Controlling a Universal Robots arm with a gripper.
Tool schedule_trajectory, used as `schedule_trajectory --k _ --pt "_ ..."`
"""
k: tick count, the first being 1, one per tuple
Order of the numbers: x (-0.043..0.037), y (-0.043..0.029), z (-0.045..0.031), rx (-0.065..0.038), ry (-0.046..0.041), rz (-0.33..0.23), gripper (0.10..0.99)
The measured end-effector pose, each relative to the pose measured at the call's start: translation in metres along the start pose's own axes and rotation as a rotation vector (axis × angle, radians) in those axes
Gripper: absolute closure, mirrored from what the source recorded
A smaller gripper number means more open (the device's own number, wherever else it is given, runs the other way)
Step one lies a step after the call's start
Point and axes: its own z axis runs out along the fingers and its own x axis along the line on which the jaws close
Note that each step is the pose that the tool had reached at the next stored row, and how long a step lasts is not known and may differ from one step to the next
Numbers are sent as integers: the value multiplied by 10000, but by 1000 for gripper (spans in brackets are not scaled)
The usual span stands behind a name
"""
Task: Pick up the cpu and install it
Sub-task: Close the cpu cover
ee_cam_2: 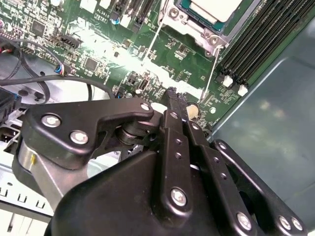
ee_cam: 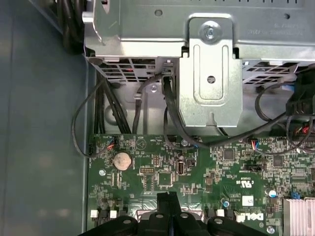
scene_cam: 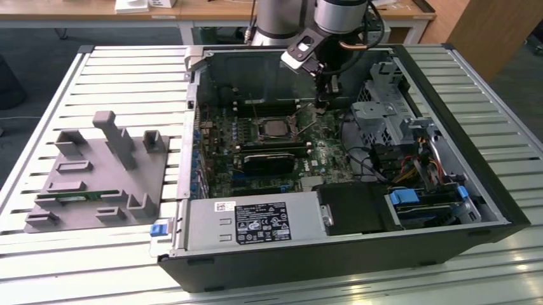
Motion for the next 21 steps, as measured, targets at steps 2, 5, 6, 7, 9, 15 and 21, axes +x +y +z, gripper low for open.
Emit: schedule_trajectory --k 2,5,6,7,9,15,21 --pt "6 7 2 0 -4 -7 980" --pt "17 22 9 0 -12 -9 980" --pt "19 28 10 0 -15 -10 980" --pt "21 35 12 0 -16 -10 980" --pt "23 53 16 1 -20 -10 980" --pt "29 81 54 0 -17 -11 980" --pt "28 80 148 0 -18 -12 980"
